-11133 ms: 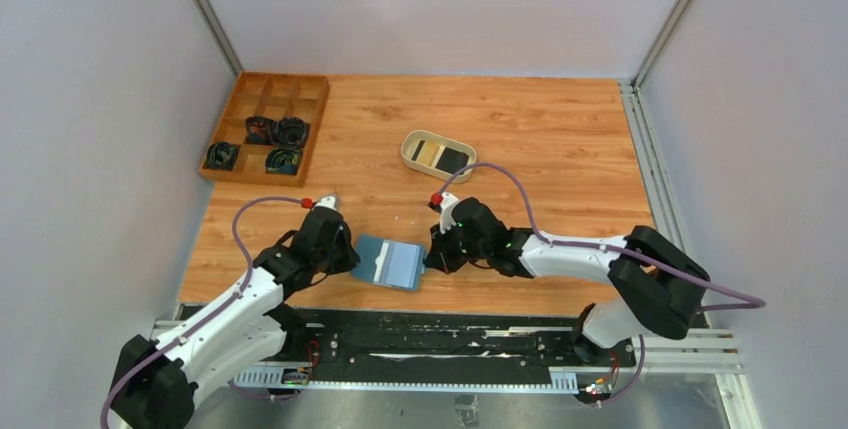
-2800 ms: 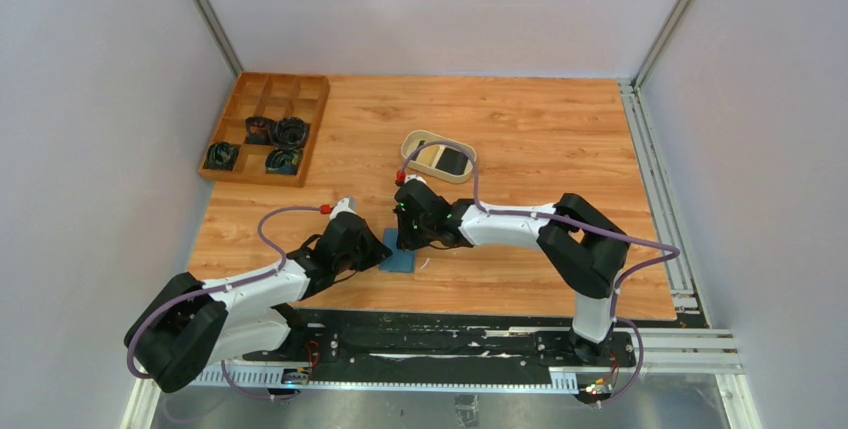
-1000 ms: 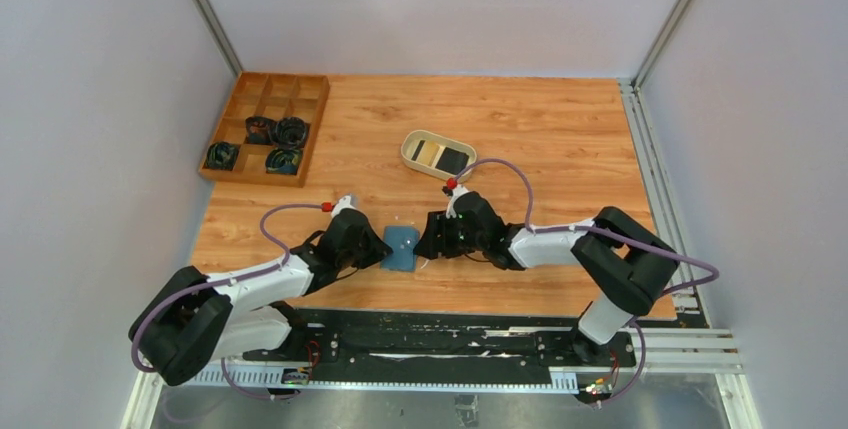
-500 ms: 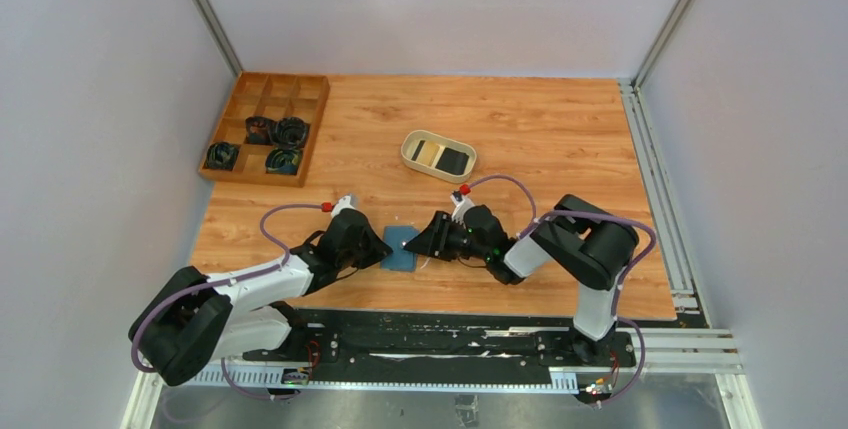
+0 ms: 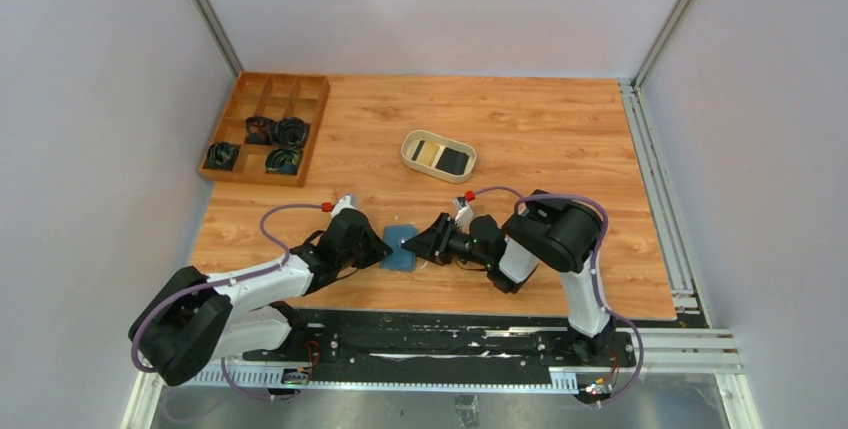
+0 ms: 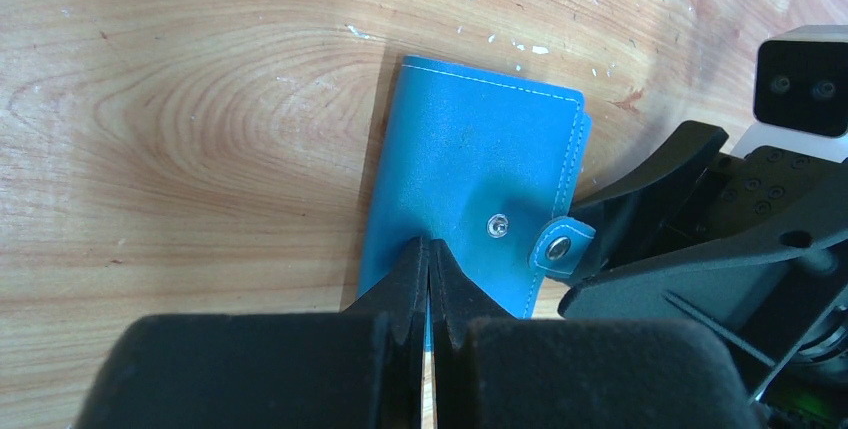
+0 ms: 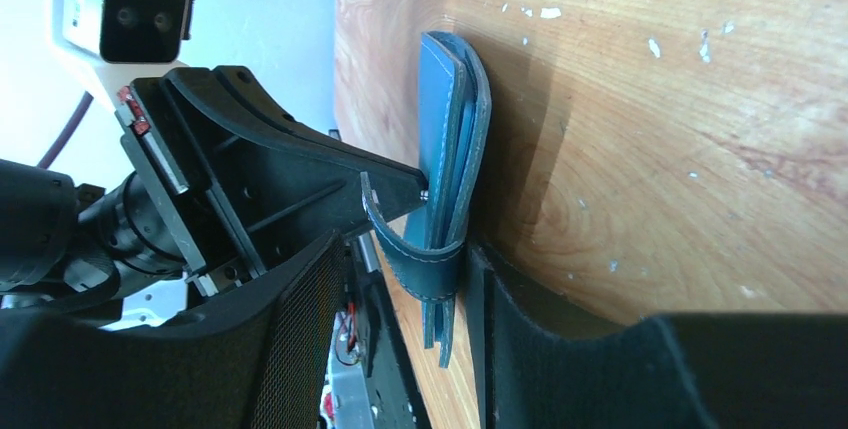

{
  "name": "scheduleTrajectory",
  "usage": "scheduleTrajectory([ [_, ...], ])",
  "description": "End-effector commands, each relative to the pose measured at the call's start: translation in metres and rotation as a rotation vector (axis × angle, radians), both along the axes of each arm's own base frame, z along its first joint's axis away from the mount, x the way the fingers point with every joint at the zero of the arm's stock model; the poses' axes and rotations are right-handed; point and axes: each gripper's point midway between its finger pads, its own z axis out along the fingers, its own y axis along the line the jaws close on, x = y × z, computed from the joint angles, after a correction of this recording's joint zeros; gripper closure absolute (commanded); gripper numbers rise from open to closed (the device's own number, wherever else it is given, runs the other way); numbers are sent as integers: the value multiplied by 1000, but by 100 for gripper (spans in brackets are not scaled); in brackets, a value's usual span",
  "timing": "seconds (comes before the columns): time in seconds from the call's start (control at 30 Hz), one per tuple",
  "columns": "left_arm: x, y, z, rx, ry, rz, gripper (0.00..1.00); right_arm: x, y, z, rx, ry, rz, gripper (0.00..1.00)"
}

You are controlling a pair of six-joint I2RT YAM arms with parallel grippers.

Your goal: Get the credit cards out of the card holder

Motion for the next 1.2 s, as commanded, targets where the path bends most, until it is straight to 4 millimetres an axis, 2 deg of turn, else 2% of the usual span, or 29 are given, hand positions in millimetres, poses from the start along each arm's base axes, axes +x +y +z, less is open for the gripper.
scheduleTrajectory([
  [0.0, -25, 27, -36, 149, 115, 5, 100, -12, -8, -37, -61, 91, 10, 48],
  [0.37, -26, 29, -36, 153, 116, 7, 100, -4, 0, -35, 17, 126, -16, 49],
  [0.87, -28, 30, -37, 152, 115, 7, 100, 0, 0, -41, 20, 151, -49, 56],
  [0.97, -28, 31, -38, 154, 118, 7, 100, 2, 2, -35, 29, 125, -37, 54],
  [1.17, -29, 31, -39, 156, 120, 5, 100, 8, 7, -20, 57, 84, -33, 42],
])
